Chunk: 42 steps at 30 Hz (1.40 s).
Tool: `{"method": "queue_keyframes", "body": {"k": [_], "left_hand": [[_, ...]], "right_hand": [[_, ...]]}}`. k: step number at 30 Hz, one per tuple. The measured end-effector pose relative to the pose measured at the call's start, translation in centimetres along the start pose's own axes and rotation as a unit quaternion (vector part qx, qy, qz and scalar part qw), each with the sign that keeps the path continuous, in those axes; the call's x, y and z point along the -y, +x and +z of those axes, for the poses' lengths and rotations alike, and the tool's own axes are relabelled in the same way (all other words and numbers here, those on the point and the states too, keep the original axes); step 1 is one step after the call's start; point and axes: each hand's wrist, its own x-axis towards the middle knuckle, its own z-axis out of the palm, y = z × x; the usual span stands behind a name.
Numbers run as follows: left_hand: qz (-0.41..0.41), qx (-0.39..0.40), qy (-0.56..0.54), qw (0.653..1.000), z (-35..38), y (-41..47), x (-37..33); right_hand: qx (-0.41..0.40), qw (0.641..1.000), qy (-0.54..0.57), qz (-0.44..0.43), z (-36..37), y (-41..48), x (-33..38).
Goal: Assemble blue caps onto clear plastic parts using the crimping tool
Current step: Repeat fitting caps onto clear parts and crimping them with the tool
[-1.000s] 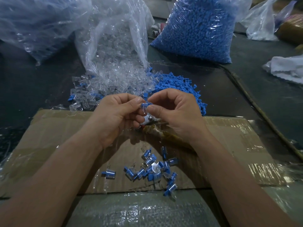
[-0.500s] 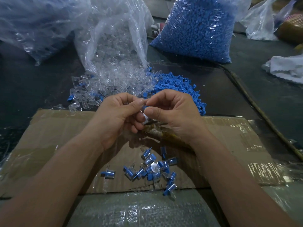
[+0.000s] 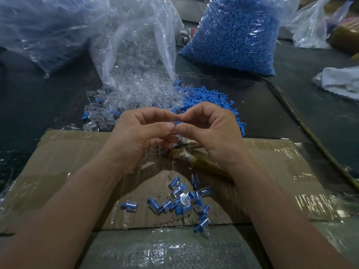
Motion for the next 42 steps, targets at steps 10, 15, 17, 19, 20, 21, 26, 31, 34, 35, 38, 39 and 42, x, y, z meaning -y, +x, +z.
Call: {"method": "queue_keyframes", "body": {"k": [10, 15, 17, 19, 20, 21, 26, 31, 34, 35, 38, 39, 42], "left_hand": [[0.009, -0.045, 0.030, 0.998, 0.4, -0.1, 0.2], [-0.009, -0.073, 0.014, 0.997, 0.5, 0.0, 0.1], [-0.015, -0.070, 0.009, 0.997, 0.6, 0.0, 0.1], [-0.020, -0.067, 0.007, 0.998, 0.6, 0.0, 0.1], [-0.023, -0.067, 0.005, 0.998, 0.5, 0.0, 0.1], [-0.026, -0.065, 0.001, 0.998, 0.5, 0.0, 0.1], [-0.045, -0.045, -0.042, 0.997, 0.4, -0.1, -0.3], [-0.053, -0.045, -0.038, 0.997, 0.4, 0.0, -0.4], [-0.051, -0.044, -0.035, 0.997, 0.3, 0.0, -0.3], [-0.050, -0.042, -0.034, 0.997, 0.3, 0.0, -0.3], [-0.048, -0.038, -0.019, 0.998, 0.3, 0.0, -0.3], [-0.048, -0.038, -0.013, 0.998, 0.3, 0.0, -0.3], [-0.049, -0.039, -0.001, 0.998, 0.3, 0.0, -0.2]], "right_hand": [[0.009, 0.999, -0.026, -0.035, 0.3, -0.2, -0.3], [0.041, 0.998, -0.049, -0.029, 0.4, -0.2, -0.1], [0.040, 0.996, -0.065, -0.045, 0.3, -0.3, -0.1], [0.035, 0.994, -0.080, -0.059, 0.3, -0.3, -0.2], [0.031, 0.994, -0.083, -0.063, 0.3, -0.3, -0.3], [0.027, 0.994, -0.086, -0.069, 0.3, -0.3, -0.4], [0.001, 0.989, -0.097, -0.107, 0.2, -0.2, -0.8], [0.000, 0.984, -0.123, -0.130, 0.0, -0.1, -1.1], [0.000, 0.982, -0.128, -0.135, -0.1, -0.1, -1.0], [0.000, 0.983, -0.127, -0.135, -0.1, -0.1, -1.0], [0.006, 0.982, -0.132, -0.133, -0.1, -0.1, -1.0], [0.009, 0.982, -0.134, -0.135, -0.1, -0.1, -1.0], [0.023, 0.981, -0.131, -0.141, 0.0, -0.2, -1.0]]}}
